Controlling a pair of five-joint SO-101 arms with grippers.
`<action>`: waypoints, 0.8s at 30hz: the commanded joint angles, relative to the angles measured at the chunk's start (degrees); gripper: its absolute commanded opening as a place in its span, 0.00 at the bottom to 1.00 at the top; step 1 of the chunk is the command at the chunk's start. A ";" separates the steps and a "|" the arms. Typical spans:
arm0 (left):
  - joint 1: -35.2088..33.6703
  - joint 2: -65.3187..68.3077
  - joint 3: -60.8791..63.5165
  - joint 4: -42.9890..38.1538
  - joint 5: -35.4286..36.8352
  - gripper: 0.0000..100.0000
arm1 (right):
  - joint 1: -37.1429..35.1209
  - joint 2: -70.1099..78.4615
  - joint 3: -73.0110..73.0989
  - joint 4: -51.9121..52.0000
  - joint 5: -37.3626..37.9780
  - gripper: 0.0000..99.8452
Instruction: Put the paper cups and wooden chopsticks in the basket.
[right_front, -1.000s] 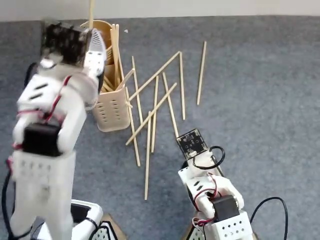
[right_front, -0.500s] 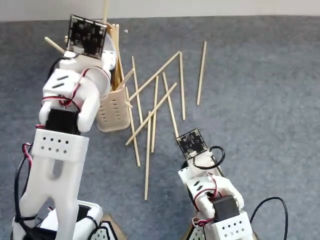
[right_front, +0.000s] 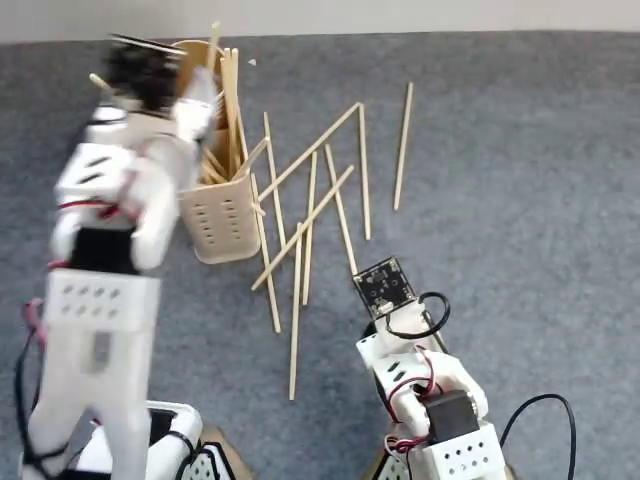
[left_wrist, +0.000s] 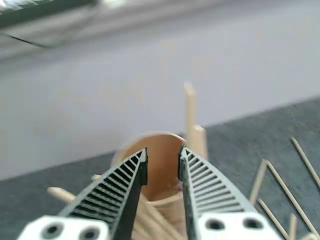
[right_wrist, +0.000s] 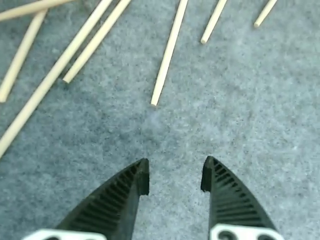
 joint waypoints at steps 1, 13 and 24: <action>-2.95 -6.99 -8.48 7.03 0.26 0.14 | 0.48 -0.75 1.45 -0.92 0.62 0.18; -32.66 -25.01 13.58 33.76 -7.74 0.14 | 0.48 -0.75 1.54 -0.92 0.62 0.18; -18.51 -45.14 40.31 26.81 -6.59 0.14 | 2.15 -0.75 10.33 -5.85 0.62 0.18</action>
